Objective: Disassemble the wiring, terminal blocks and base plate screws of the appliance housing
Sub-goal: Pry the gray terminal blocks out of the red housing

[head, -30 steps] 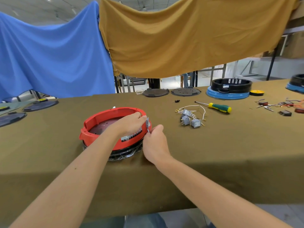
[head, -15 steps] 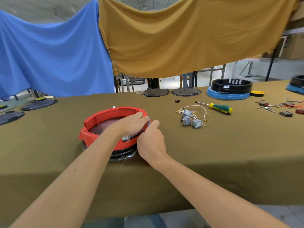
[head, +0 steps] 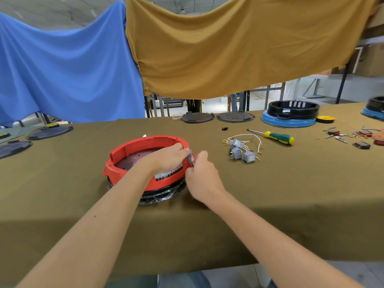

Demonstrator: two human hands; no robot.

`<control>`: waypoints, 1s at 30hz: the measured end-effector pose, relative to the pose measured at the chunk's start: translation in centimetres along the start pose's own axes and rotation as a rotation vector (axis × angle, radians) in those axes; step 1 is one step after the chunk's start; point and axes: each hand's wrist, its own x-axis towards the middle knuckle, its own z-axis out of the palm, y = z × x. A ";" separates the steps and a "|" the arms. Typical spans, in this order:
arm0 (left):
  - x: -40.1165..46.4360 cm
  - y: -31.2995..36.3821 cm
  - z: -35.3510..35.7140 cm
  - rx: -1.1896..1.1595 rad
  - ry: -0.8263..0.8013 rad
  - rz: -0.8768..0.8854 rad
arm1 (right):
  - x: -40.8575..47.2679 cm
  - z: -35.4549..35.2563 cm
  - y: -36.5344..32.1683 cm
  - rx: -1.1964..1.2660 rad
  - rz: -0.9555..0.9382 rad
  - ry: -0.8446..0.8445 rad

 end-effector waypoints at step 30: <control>0.4 -0.3 0.1 -0.006 0.010 0.013 | -1.4 0.4 -1.1 0.200 0.142 0.013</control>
